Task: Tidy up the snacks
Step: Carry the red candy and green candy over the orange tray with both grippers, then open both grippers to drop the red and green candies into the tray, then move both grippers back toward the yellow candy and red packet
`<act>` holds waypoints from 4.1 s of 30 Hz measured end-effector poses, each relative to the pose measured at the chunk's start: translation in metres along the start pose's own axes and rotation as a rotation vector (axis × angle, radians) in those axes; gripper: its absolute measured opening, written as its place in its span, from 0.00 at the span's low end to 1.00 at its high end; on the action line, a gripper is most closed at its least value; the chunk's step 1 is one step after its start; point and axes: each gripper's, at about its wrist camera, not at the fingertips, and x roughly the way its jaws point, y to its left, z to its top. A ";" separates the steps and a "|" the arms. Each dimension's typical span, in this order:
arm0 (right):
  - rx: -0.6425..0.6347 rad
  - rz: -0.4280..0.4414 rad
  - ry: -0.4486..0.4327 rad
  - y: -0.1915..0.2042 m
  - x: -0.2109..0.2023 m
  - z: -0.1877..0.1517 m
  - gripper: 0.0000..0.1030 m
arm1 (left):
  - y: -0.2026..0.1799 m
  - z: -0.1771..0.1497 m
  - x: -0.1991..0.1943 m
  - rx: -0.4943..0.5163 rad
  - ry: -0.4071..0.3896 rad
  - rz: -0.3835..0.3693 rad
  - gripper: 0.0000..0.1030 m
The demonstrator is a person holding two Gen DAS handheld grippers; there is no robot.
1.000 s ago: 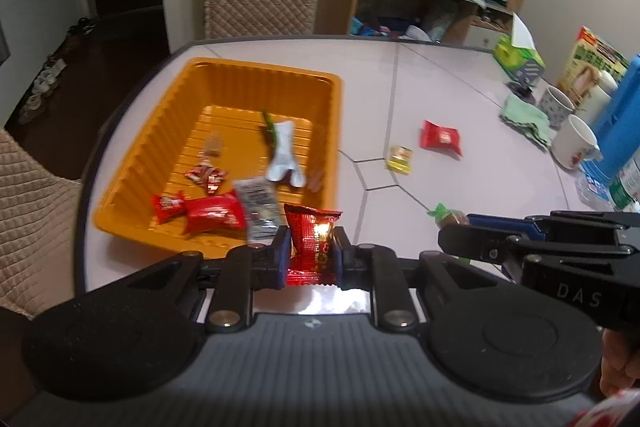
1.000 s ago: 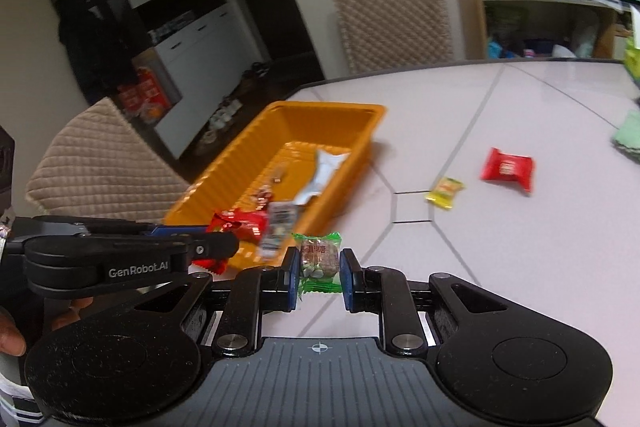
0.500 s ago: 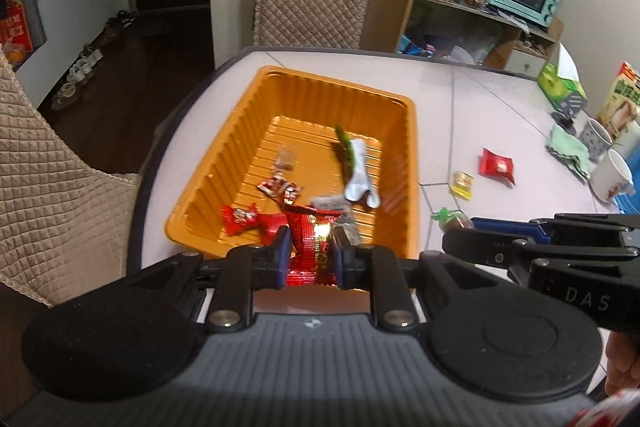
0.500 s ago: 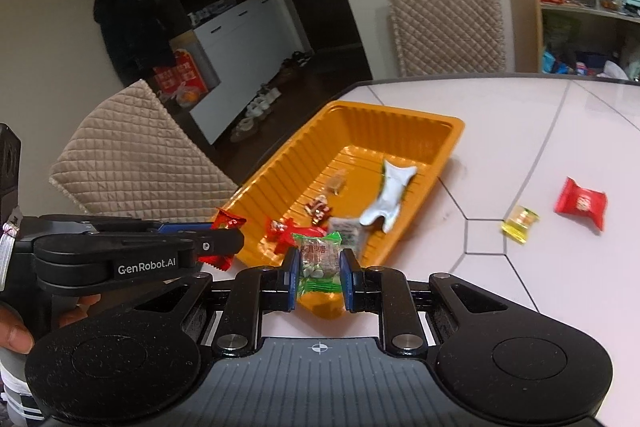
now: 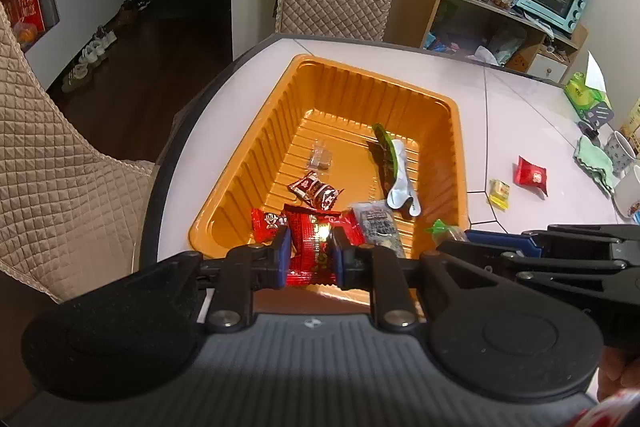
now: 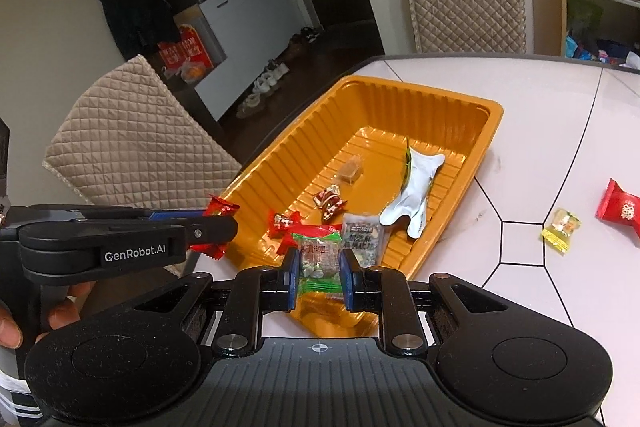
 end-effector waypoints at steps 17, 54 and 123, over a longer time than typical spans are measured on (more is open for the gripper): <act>0.032 -0.054 -0.022 -0.026 0.039 0.036 0.21 | -0.007 0.042 0.053 0.051 -0.011 -0.068 0.19; 0.040 0.029 -0.055 -0.023 0.066 0.062 0.26 | 0.020 0.050 0.062 -0.028 0.034 -0.023 0.33; 0.329 -0.358 -0.085 -0.100 -0.152 -0.113 0.72 | -0.149 -0.065 -0.017 0.250 0.119 -0.263 0.65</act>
